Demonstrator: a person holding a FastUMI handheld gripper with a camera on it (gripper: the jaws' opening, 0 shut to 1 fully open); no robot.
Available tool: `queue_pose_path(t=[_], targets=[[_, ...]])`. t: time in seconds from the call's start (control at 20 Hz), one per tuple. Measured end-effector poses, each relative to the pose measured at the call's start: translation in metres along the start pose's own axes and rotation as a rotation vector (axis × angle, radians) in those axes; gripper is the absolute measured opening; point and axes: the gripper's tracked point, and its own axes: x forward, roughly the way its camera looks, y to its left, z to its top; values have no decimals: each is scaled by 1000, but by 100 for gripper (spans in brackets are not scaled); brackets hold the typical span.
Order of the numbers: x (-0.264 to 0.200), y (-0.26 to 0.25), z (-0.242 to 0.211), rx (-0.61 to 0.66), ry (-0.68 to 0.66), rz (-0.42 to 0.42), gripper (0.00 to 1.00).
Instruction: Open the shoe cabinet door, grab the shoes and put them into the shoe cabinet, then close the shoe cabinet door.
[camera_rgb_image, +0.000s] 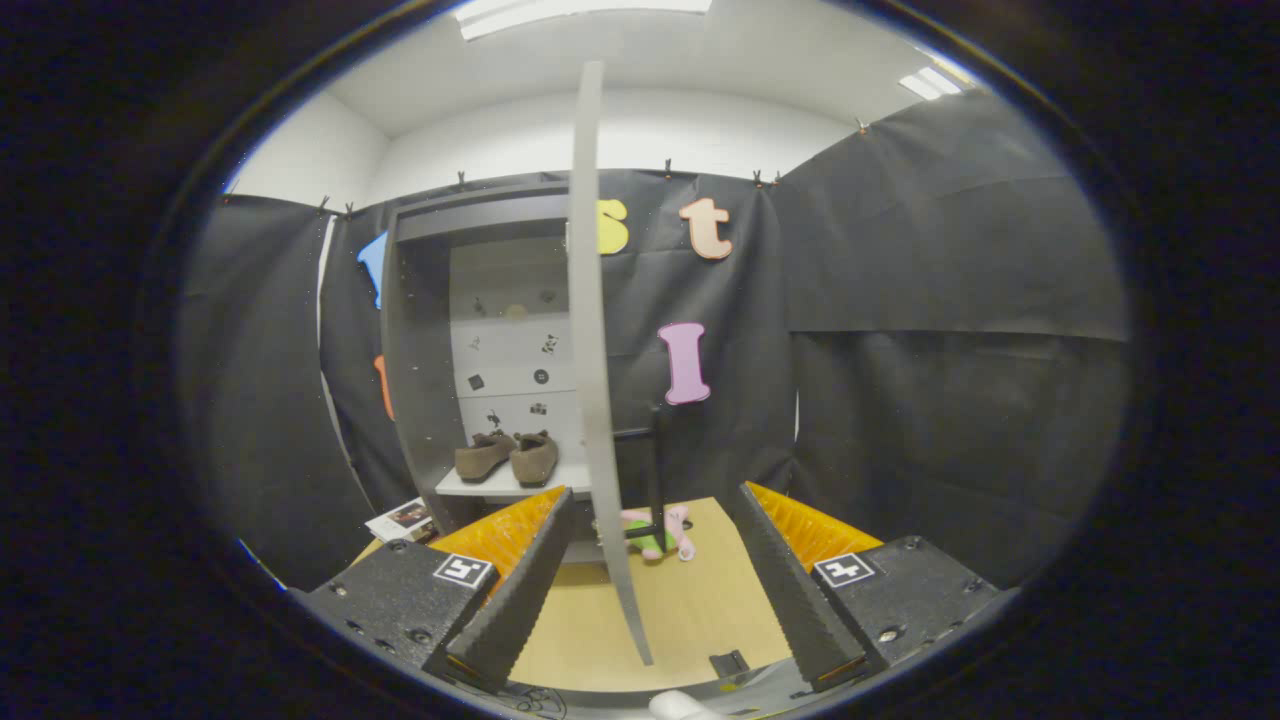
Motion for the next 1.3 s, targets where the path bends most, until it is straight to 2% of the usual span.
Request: queue_pose_path(t=[0.3,0.55,0.65,0.85,0.95,1.3], targets=[[50,-40,-1,-6,17,68,100],[80,-28,-10,-15,36,195,100],[87,-26,-10,-38,30,217,100],[90,-15,-12,-58,35,274,100],[89,-13,-11,-75,30,281,96],[73,36,-20,-70,36,311,96]])
